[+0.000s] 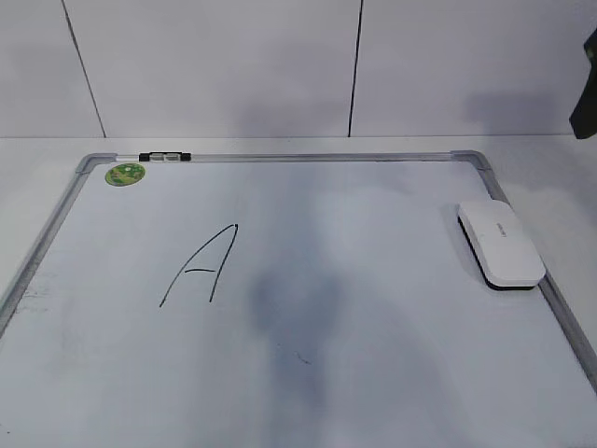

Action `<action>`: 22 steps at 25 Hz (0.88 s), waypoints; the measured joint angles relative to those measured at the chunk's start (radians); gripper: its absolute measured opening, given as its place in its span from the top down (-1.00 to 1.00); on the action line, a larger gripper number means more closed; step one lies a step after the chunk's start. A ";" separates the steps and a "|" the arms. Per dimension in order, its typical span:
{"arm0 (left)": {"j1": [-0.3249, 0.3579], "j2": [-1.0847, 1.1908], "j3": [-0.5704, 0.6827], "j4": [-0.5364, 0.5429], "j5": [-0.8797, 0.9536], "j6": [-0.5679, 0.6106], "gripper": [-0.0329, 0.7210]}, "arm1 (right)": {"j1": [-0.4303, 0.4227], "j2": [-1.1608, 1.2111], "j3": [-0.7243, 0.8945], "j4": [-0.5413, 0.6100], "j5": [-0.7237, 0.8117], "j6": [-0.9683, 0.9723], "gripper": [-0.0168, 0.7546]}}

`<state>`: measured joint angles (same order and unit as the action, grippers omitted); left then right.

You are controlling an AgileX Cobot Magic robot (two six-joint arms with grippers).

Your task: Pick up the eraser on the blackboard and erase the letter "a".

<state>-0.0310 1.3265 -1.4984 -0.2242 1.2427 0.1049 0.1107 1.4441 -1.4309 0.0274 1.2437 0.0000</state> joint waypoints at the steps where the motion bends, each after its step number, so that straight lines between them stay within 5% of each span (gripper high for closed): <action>1: 0.000 -0.015 0.023 0.010 0.002 -0.001 -0.38 | 0.000 -0.016 0.009 0.000 0.000 0.000 -0.45; 22: 0.000 -0.596 0.521 0.022 0.014 -0.004 -0.37 | 0.000 -0.493 0.321 0.004 0.006 0.013 -0.44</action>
<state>-0.0310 0.7305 -0.9776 -0.2017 1.2570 0.1012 0.1107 0.9514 -1.1104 0.0313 1.2494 0.0131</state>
